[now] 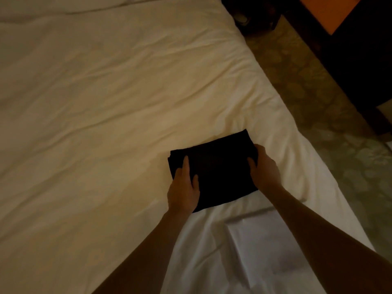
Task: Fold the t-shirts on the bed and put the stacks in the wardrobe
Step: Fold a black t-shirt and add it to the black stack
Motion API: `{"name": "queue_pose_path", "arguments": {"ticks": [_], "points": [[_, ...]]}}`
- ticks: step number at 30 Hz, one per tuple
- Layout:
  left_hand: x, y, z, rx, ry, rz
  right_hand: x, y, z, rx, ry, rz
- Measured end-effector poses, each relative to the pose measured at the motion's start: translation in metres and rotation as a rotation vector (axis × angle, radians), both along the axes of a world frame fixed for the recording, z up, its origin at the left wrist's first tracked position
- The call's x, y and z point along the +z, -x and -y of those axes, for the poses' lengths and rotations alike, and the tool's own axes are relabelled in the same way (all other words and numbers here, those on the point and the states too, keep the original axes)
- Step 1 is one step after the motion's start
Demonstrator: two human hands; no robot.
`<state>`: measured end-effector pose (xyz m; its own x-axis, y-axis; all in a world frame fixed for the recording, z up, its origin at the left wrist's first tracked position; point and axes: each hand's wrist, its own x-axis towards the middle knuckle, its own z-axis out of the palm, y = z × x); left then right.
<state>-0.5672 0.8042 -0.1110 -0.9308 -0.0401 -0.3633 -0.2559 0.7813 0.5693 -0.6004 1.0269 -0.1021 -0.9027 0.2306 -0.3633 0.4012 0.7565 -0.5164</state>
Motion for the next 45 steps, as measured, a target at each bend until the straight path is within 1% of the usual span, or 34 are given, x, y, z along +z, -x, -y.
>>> {"name": "queue_pose_path", "arguments": {"ticks": [1,2,4,5,7,8,9,11,13,15,18,22,27,31,35,40,43,45], "points": [[-0.002,-0.003,0.001,-0.048,0.134,-0.006,0.0,-0.004,0.002,0.047,-0.09,0.025],[-0.005,-0.006,0.002,-0.077,0.252,-0.018,-0.001,-0.009,0.006,0.11,-0.24,0.062],[-0.004,-0.008,0.002,-0.086,0.399,-0.04,-0.001,-0.018,0.014,0.218,-0.573,0.114],[-0.003,-0.005,0.002,-0.103,0.441,-0.002,0.0,-0.02,0.016,0.241,-0.678,0.118],[-0.001,0.002,0.005,-0.15,0.495,0.085,0.007,-0.022,0.02,0.259,-0.737,0.108],[0.003,0.004,0.006,-0.162,0.496,0.091,0.01,-0.021,0.022,0.271,-0.745,0.072],[0.01,0.004,0.008,-0.162,0.475,0.078,0.016,-0.021,0.025,0.302,-0.744,0.028],[0.029,-0.004,0.015,-0.135,0.388,0.033,0.031,-0.023,0.039,0.369,-0.646,0.015],[0.045,-0.016,0.03,-0.07,0.304,0.001,0.041,-0.023,0.062,0.365,-0.441,0.001],[0.059,-0.027,0.052,0.017,0.22,-0.021,0.053,-0.021,0.094,0.378,-0.277,-0.028],[0.076,-0.046,0.094,0.134,0.135,-0.047,0.067,-0.027,0.156,0.412,-0.182,-0.09],[0.096,-0.091,0.168,0.303,0.111,-0.076,0.082,-0.061,0.25,0.534,-0.084,-0.094],[0.114,-0.168,0.277,0.462,0.089,-0.067,0.109,-0.122,0.363,0.693,-0.025,-0.049],[0.126,-0.216,0.369,0.541,0.057,-0.086,0.127,-0.17,0.457,0.741,0.002,-0.067],[0.134,-0.271,0.462,0.619,0.03,-0.071,0.131,-0.219,0.551,0.793,-0.001,-0.011],[0.126,-0.342,0.58,0.743,0.065,-0.025,0.127,-0.271,0.67,0.909,0.017,0.042],[0.112,-0.379,0.634,0.785,0.085,-0.005,0.115,-0.301,0.728,1.003,0.0,0.087],[0.1,-0.395,0.667,0.817,0.101,-0.031,0.109,-0.314,0.763,1.044,-0.018,0.11]]}}
